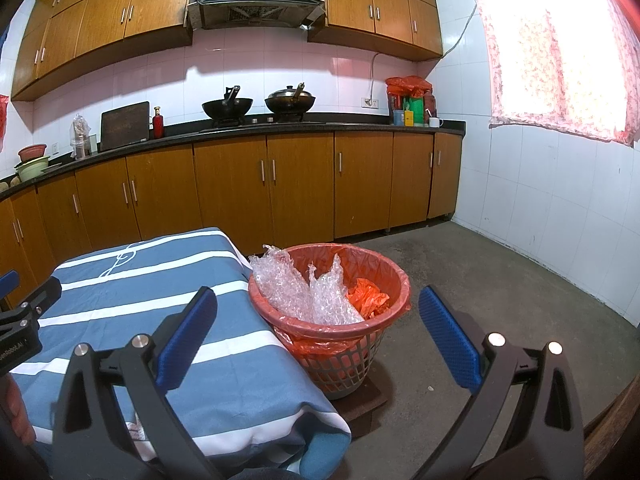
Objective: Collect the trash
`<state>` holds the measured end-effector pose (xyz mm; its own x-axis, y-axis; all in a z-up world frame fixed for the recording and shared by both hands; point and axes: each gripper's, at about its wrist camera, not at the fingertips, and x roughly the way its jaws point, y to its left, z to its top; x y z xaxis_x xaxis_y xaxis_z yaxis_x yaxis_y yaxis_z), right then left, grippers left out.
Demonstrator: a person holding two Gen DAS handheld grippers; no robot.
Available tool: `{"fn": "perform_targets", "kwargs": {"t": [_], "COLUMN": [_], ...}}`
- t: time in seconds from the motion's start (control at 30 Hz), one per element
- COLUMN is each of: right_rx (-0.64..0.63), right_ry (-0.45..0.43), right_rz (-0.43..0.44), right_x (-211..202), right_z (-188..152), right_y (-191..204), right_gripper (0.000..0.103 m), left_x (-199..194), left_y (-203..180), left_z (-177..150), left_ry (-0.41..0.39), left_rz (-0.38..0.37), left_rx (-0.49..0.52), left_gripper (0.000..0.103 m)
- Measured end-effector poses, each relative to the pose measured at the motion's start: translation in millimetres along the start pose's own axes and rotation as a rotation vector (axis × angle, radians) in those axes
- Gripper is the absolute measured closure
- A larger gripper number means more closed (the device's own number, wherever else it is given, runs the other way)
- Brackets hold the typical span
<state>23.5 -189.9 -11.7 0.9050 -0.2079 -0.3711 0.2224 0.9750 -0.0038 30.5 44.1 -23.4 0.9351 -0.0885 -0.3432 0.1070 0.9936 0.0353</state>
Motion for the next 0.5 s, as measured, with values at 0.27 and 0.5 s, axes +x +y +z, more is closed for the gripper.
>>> {"fn": "perform_targets", "kwargs": {"t": [0.27,0.5], "right_rx": [0.003,0.003], "right_ry": [0.003,0.002], "right_rz": [0.0,0.0], "right_x": [0.0,0.0], "right_z": [-1.1,-1.0], "right_y": [1.5,1.2], "right_gripper": [0.004,0.004], "left_x": [-1.3,-0.5], "left_y": [-5.7,-9.8], "left_z": [-4.5,-7.5], "left_ry": [0.003,0.013], "left_rz": [0.003,0.002], "left_rx": [-0.005,-0.011], "left_gripper": [0.002,0.002]}}
